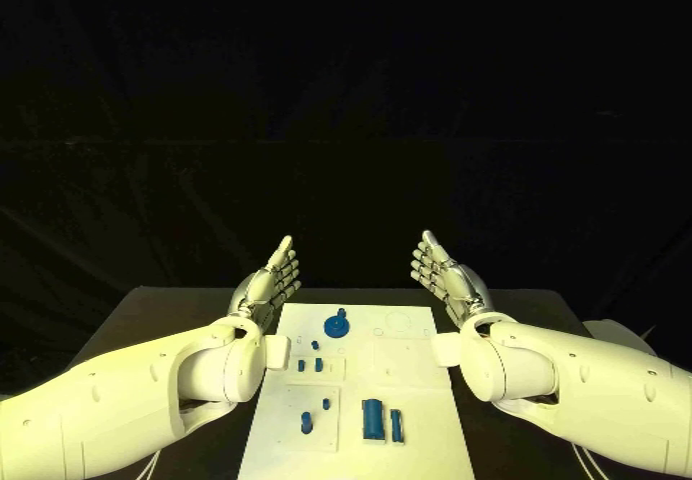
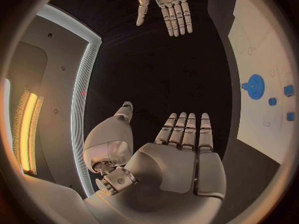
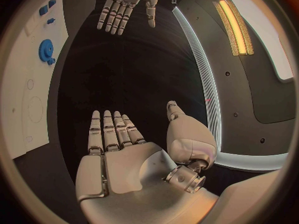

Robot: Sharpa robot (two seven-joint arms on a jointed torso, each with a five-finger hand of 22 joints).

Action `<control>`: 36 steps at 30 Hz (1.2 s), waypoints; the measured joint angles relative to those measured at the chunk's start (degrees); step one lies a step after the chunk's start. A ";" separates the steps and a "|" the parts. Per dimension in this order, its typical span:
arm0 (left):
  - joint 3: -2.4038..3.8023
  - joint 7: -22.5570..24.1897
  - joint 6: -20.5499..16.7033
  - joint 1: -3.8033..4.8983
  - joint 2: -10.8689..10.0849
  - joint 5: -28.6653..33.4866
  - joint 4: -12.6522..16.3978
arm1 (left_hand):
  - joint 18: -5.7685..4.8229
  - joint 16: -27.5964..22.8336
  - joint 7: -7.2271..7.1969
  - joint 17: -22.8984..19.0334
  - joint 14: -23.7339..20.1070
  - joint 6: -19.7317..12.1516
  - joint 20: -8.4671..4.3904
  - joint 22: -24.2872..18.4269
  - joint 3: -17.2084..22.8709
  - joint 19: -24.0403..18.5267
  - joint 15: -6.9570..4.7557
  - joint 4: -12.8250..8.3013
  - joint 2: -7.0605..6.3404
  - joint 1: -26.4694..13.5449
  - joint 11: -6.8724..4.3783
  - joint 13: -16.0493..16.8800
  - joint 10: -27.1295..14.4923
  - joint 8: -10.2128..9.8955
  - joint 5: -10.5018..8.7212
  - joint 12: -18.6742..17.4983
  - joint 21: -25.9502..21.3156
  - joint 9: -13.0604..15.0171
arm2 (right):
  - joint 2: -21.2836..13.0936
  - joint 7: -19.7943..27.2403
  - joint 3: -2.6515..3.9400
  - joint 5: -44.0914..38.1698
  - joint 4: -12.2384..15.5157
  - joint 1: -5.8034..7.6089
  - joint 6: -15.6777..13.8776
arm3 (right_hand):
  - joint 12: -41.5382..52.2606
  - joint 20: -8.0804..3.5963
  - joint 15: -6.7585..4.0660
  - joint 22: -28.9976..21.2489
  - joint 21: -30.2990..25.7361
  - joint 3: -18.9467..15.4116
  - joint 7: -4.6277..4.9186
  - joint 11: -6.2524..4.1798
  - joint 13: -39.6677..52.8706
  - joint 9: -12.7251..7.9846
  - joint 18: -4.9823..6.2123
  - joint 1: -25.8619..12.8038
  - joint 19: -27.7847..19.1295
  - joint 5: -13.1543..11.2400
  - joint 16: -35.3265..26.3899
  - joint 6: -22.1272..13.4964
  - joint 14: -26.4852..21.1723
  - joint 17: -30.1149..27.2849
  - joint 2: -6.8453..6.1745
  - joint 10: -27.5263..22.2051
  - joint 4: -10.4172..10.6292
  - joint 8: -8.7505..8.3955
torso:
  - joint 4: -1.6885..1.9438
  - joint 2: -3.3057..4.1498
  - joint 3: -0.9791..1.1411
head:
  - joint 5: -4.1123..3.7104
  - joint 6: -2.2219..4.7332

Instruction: Assemble the parts on the task board

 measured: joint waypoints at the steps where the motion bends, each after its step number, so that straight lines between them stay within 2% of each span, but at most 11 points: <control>1: 0.02 0.11 -0.34 -0.06 -0.01 -0.06 0.11 | -0.34 -0.01 -0.05 -0.01 -0.49 -0.54 -0.45 -0.33 -0.19 -0.44 -0.06 -0.02 0.02 -0.75 -0.13 -0.01 -0.55 0.00 0.00 0.00 -0.16 0.00 | -0.01 0.10 0.01 0.11 0.07 -0.02 -0.21 | 0.00 -0.38 -0.03 -0.38 0.00 -0.08 -0.13 -0.03 0.00 -0.15 -0.16 -0.73 -0.38 0.00 -0.02 -0.52 -0.58 -0.17 0.01 -0.57 -0.06 0.00 | 0.00 -0.01 0.01 | 0.00 0.00; 5: 0.18 1.38 -4.11 -0.55 -0.09 -0.73 1.21 | -2.27 -0.24 -0.39 -0.09 -3.31 -3.36 -2.72 -1.80 -1.17 -2.88 -0.28 -0.06 0.15 -4.80 -0.52 -0.03 -3.56 0.00 -0.27 0.00 -0.26 -0.03 | -0.08 1.09 0.05 1.13 0.34 -0.10 -2.16 | 0.00 -1.43 -0.08 -2.46 0.00 -1.07 -0.68 -0.20 -0.08 -0.72 -1.50 -4.58 -3.02 0.00 -0.03 -3.43 -3.81 -0.88 0.04 -3.77 0.01 0.00 | 0.03 -0.02 0.01 | 0.00 0.01; 7: 0.19 1.85 -5.42 -0.59 -0.09 -0.98 1.38 | -2.35 -0.24 -0.52 -0.10 -4.48 -4.58 -3.41 -2.21 -1.60 -3.98 -0.38 -0.16 0.20 -6.53 -0.69 -0.03 -4.83 0.00 -0.27 0.00 -0.52 -0.03 | -0.10 1.45 0.05 1.51 0.35 -0.10 -2.75 | 0.00 -1.80 -0.09 -3.35 0.00 -2.23 -0.84 -0.24 -0.11 -0.87 -1.50 -6.23 -4.09 0.00 -0.03 -4.68 -5.22 -1.10 0.05 -5.13 0.03 0.00 | 0.03 -0.02 0.02 | 0.00 0.01; 9: 0.21 2.19 -6.20 -0.59 -0.10 -1.15 1.40 | -2.80 -0.24 -0.55 -0.10 -5.65 -5.78 -3.84 -2.54 -2.35 -5.07 -0.38 -0.19 0.23 -8.18 -0.77 -0.03 -6.07 0.01 -0.27 0.00 -0.58 -0.03 | -0.10 1.70 0.06 1.77 0.35 -0.10 -3.16 | 0.00 -2.10 -0.17 -4.22 0.00 -3.35 -0.99 -0.26 -0.14 -1.01 -2.38 -7.84 -5.21 0.00 -0.02 -5.90 -6.55 -1.24 0.05 -6.45 0.02 0.00 | 0.03 -0.02 0.03 | 0.00 0.01; 12: 0.21 2.59 -7.04 -0.59 -0.12 -1.33 1.40 | -3.30 -0.24 -0.63 -0.14 -7.35 -7.49 -4.51 -2.85 -4.29 -6.55 -0.42 -0.15 0.26 -10.66 -0.82 -0.03 -7.89 0.00 -0.49 0.00 -0.58 -0.02 | -0.10 1.96 0.06 2.07 0.36 -0.10 -3.64 | 0.00 -2.39 -0.13 -5.47 0.00 -4.60 -1.12 -0.29 -0.16 -1.11 -2.39 -10.15 -6.74 -0.23 -0.03 -7.64 -8.46 -1.39 0.06 -8.39 0.02 -0.21 | 0.03 -0.02 0.03 | 0.00 0.01; 23: 0.22 3.20 -8.34 -0.59 -0.12 -1.63 1.41 | -3.30 -0.45 -0.75 -0.16 -11.35 -11.70 -5.00 -3.22 -6.62 -10.47 -0.50 -0.14 0.27 -16.84 -0.97 -0.03 -12.44 0.01 -0.49 0.00 -0.58 -0.01 | -0.10 2.42 0.06 2.54 0.37 -0.10 -4.39 | 0.00 -2.59 -0.27 -8.66 0.00 -5.68 -1.25 -0.36 -0.16 -1.25 -2.38 -16.00 -10.57 -0.24 -0.02 -12.06 -13.36 -1.56 0.05 -13.23 0.01 -0.21 | 0.03 -0.03 0.03 | 0.00 0.01; 27: 0.22 3.28 -8.48 -0.59 -0.12 -1.67 1.42 | -4.15 -0.44 -0.70 -0.16 -12.45 -12.77 -5.14 -3.22 -6.78 -11.24 -0.60 -0.30 0.37 -18.28 -0.97 -0.03 -13.62 0.01 -0.48 0.00 -0.58 -0.01 | -0.11 2.49 0.06 2.61 0.37 -0.10 -4.48 | 0.00 -2.69 -0.18 -10.95 0.00 -5.97 -1.27 -0.29 -0.15 -1.26 -2.37 -17.43 -11.48 -0.24 -0.02 -13.00 -14.49 -1.58 0.10 -14.36 0.03 -0.21 | 0.03 -0.03 0.03 | 0.00 0.01; 29: 0.22 3.32 -8.54 -0.59 -0.12 -1.70 1.43 | -4.17 -0.44 -0.66 -0.16 -15.94 -14.55 -5.15 -3.26 -7.01 -14.50 -0.52 -0.06 0.33 -20.83 -1.04 -0.02 -15.49 0.01 -0.48 0.00 -0.57 -0.01 | -0.10 2.51 0.06 2.64 0.38 -0.10 -4.52 | 0.00 -2.71 -0.16 -12.40 0.01 -5.97 -1.32 -0.33 -0.15 -1.25 -3.13 -18.40 -12.36 -0.24 -0.02 -13.95 -15.66 -1.58 0.06 -15.42 0.03 -0.21 | 0.03 -0.03 0.03 | 0.00 0.01; 31: 0.22 3.34 -8.58 -0.59 -0.12 -1.71 1.43 | -4.17 -0.45 -0.74 -0.16 -18.61 -18.70 -5.14 -3.28 -7.02 -16.98 -0.51 -0.06 0.30 -25.57 -1.00 -0.02 -19.83 0.01 -0.48 0.00 -0.57 -0.02 | -0.10 2.53 0.06 2.66 0.38 -0.11 -4.55 | 0.00 -2.70 -0.18 -13.74 0.01 -5.97 -1.33 -0.31 -0.15 -1.25 -3.27 -21.09 -16.45 -0.24 -0.02 -17.98 -19.33 -1.58 0.03 -19.07 0.03 -0.21 | 0.03 -0.03 0.03 | 0.00 0.01; 33: 0.22 3.36 -8.62 -0.59 -0.12 -1.71 1.43 | -4.17 -0.44 -0.76 -0.16 -18.71 -19.04 -5.14 -3.29 -7.01 -17.17 -0.51 -0.06 0.33 -27.14 -0.98 -0.02 -20.15 0.01 -0.48 0.00 -0.57 -0.03 | -0.11 2.54 0.06 2.68 0.38 -0.11 -4.59 | 0.00 -2.72 -0.19 -13.93 0.01 -5.97 -1.28 -0.39 -0.15 -1.25 -3.27 -25.64 -17.25 -0.24 -0.02 -19.43 -21.49 -1.58 0.04 -21.24 0.03 -0.21 | 0.03 -0.03 0.03 | 0.00 0.01; 36: 0.22 3.38 -8.64 -0.59 -0.12 -1.71 1.43 | -4.17 -0.44 -0.76 -0.15 -18.70 -19.04 -5.14 -3.29 -7.02 -17.17 -0.51 -0.06 0.28 -27.19 -0.98 -0.02 -20.15 0.01 -0.48 0.00 -0.57 -0.05 | -0.11 2.56 0.06 2.69 0.38 -0.11 -4.62 | 0.00 -2.72 -0.18 -14.01 0.01 -5.97 -1.33 -0.37 -0.15 -1.25 -3.27 -25.98 -17.25 -0.24 -0.02 -19.49 -21.65 -1.58 0.11 -21.39 0.03 -0.21 | 0.03 -0.03 0.03 | 0.00 0.01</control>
